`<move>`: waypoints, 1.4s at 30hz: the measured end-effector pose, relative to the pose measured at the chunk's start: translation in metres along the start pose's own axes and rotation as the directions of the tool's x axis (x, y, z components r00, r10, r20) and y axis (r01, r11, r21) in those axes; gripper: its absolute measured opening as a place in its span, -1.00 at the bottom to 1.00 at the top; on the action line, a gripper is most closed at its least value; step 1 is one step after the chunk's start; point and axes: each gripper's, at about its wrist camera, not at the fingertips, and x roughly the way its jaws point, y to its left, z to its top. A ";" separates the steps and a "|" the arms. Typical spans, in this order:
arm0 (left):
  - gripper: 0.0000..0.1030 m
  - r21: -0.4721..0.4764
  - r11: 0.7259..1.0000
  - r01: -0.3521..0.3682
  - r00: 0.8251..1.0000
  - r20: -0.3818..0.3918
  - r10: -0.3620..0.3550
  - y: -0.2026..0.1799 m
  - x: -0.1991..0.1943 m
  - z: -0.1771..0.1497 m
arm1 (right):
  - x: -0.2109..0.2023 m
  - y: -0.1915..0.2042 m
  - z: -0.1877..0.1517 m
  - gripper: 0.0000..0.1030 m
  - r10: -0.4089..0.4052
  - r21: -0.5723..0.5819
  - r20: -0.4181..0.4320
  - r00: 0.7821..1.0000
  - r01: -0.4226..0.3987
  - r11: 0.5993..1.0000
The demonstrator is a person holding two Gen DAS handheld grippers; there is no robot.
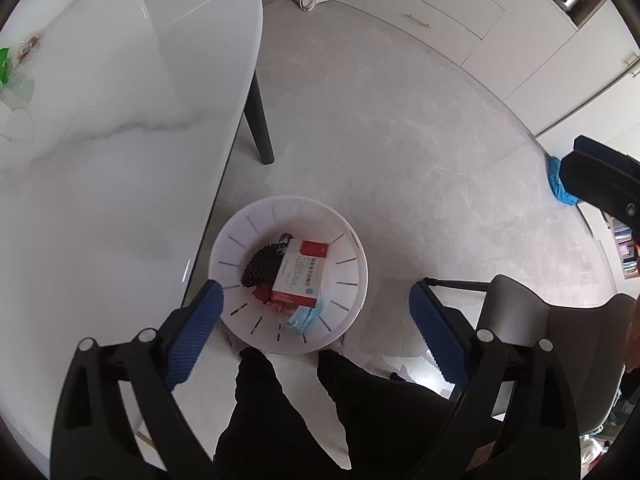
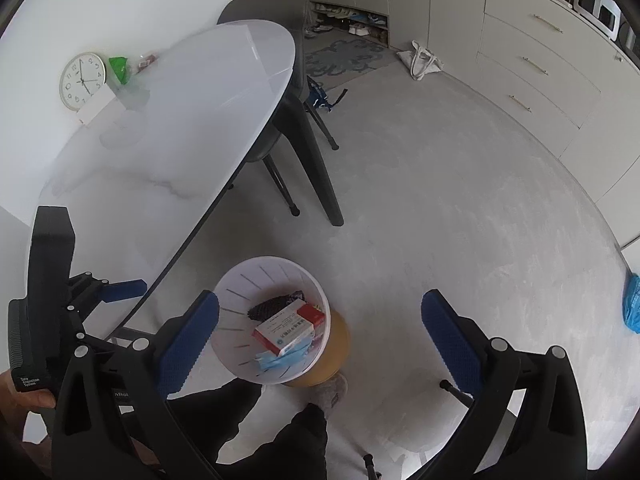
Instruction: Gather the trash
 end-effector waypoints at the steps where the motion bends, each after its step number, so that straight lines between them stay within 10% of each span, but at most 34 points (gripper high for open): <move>1: 0.74 -0.005 1.000 -0.006 1.000 0.010 0.006 0.001 -0.004 0.000 | 0.000 0.000 -0.001 0.95 0.001 0.005 0.000 1.000 -0.001 1.000; 9: 0.74 -0.090 0.988 -0.123 0.973 0.186 0.138 0.023 -0.071 0.014 | -0.007 0.025 0.020 0.95 0.040 -0.036 0.044 0.998 -0.038 0.999; 15: 0.74 -0.185 0.955 -0.231 0.873 0.394 0.288 0.048 -0.173 0.023 | -0.054 0.078 0.064 0.95 0.135 -0.137 0.208 0.969 -0.108 0.985; 18: 0.75 -0.254 0.930 -0.264 0.805 0.473 0.358 0.060 -0.227 0.024 | -0.090 0.105 0.091 0.95 0.188 -0.199 0.301 0.935 -0.131 0.971; 27: 0.86 -0.431 0.829 -0.356 0.489 0.670 0.558 0.069 -0.383 0.029 | -0.212 0.161 0.164 0.95 0.324 -0.339 0.535 0.781 -0.152 0.928; 30: 0.86 -0.461 0.818 -0.343 0.444 0.688 0.574 0.066 -0.410 0.038 | -0.243 0.170 0.178 0.95 0.299 -0.345 0.602 0.741 -0.096 0.934; 34: 0.86 -0.466 0.820 -0.332 0.437 0.695 0.571 0.059 -0.423 0.050 | -0.265 0.173 0.183 0.95 0.240 -0.314 0.663 0.709 -0.027 0.949; 42: 0.85 -0.407 0.866 -0.289 0.533 0.683 0.499 0.049 -0.396 0.061 | -0.247 0.161 0.178 0.95 0.146 -0.251 0.647 0.749 0.029 0.967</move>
